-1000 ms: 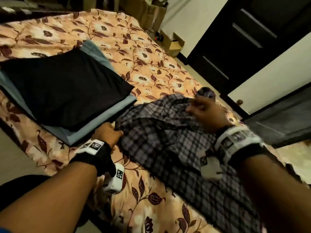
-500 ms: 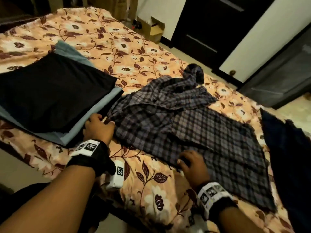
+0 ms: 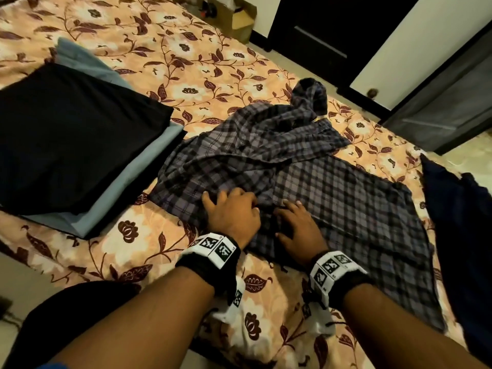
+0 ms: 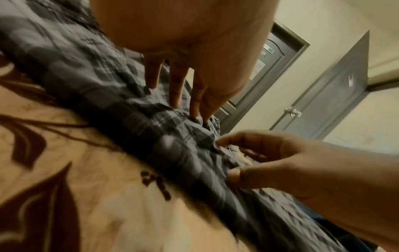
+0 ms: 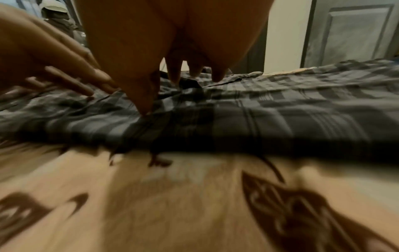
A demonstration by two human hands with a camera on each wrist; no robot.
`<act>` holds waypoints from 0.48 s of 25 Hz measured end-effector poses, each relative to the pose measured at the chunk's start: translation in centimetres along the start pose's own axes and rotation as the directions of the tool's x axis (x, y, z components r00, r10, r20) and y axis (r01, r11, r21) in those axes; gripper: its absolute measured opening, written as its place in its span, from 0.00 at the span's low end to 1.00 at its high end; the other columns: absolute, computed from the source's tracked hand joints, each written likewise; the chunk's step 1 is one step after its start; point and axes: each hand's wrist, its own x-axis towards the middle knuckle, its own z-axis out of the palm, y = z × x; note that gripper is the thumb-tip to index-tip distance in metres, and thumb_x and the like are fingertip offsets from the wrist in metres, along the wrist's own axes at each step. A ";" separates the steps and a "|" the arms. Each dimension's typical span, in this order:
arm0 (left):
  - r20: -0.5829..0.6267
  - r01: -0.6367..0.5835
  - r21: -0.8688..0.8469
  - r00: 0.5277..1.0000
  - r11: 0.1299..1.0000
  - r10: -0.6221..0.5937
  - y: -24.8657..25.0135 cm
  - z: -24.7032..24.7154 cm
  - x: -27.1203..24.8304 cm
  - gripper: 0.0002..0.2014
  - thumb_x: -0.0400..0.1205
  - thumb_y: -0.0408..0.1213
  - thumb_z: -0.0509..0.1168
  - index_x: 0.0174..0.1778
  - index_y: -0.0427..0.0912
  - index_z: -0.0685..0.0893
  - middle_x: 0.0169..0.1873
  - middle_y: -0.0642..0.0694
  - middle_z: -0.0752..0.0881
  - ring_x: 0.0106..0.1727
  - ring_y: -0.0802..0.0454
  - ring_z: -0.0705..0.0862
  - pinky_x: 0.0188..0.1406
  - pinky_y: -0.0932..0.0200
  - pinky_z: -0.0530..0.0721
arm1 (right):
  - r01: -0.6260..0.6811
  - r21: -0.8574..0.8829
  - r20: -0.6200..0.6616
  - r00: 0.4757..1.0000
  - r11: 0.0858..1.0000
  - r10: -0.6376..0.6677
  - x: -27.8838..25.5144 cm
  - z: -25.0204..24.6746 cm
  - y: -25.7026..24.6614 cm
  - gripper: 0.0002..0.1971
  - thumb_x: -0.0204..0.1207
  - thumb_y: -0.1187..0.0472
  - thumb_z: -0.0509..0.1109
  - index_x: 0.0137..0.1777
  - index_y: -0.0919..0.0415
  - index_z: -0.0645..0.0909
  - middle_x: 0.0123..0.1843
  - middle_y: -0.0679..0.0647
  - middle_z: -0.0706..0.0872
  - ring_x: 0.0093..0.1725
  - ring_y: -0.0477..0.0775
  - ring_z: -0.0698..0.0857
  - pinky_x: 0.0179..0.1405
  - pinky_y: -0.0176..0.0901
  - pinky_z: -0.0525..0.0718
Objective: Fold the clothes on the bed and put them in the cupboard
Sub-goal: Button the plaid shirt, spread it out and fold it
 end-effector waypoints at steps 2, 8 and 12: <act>0.006 -0.133 0.081 0.991 0.988 0.133 0.1 1.7 -0.2 0.17 0.85 0.50 0.58 0.69 0.59 0.78 0.80 0.54 0.67 0.84 0.43 0.54 0.77 0.29 0.38 | 0.039 -0.077 -0.027 0.999 0.996 -0.041 -2.1 1.5 -0.1 0.32 0.78 0.44 0.63 0.81 0.48 0.63 0.86 0.50 0.50 0.85 0.59 0.46 0.81 0.60 0.46; 0.162 -0.125 0.195 0.982 0.973 0.094 -2.2 6.0 -0.6 0.36 0.82 0.70 0.40 0.84 0.63 0.40 0.85 0.58 0.37 0.86 0.46 0.37 0.77 0.26 0.34 | -0.368 -0.063 0.076 0.925 0.928 0.372 -6.9 4.0 7.4 0.34 0.75 0.25 0.42 0.80 0.29 0.37 0.78 0.31 0.30 0.81 0.47 0.31 0.73 0.71 0.27; 0.184 -0.089 0.263 0.982 0.961 0.041 -1.8 6.4 -0.7 0.38 0.79 0.73 0.39 0.84 0.64 0.38 0.85 0.59 0.38 0.86 0.47 0.38 0.76 0.24 0.37 | -0.662 -0.140 0.109 0.729 0.736 0.676 -13.2 1.8 19.9 0.35 0.81 0.34 0.50 0.81 0.32 0.34 0.83 0.42 0.28 0.84 0.58 0.34 0.77 0.77 0.41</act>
